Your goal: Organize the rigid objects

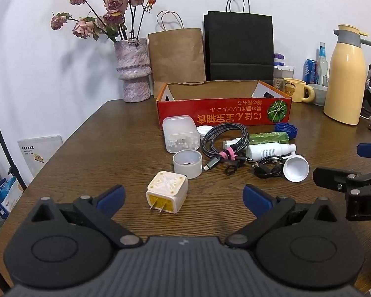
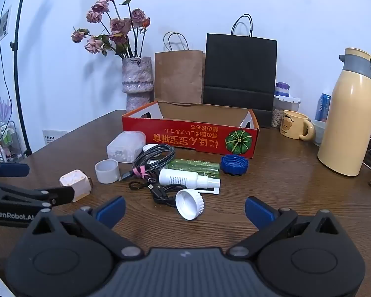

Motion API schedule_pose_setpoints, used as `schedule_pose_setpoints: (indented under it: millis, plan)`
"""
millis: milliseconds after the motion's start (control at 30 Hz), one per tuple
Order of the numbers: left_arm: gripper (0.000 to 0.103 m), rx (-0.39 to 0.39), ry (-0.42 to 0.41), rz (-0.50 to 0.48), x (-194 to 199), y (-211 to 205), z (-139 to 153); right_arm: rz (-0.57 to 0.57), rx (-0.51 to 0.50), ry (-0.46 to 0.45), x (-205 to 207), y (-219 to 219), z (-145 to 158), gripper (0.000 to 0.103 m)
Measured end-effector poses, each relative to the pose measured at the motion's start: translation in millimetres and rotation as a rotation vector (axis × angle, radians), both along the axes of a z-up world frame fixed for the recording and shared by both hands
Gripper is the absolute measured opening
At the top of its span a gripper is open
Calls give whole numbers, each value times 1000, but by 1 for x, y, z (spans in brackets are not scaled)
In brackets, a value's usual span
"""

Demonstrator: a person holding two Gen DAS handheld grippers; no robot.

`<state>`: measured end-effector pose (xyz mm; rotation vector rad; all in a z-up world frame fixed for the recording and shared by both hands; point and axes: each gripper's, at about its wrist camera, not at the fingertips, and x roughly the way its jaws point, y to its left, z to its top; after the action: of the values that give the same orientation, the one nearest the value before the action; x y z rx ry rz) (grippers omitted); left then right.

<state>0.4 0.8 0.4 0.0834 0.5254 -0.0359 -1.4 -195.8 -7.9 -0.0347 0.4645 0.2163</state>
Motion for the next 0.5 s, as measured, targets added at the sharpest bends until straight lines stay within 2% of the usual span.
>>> schedule_pose_setpoints:
  millis: [500]
  plan:
    - [103, 3, -9, 5, -2, -1, 1, 0, -2, 3, 0, 0, 0, 103]
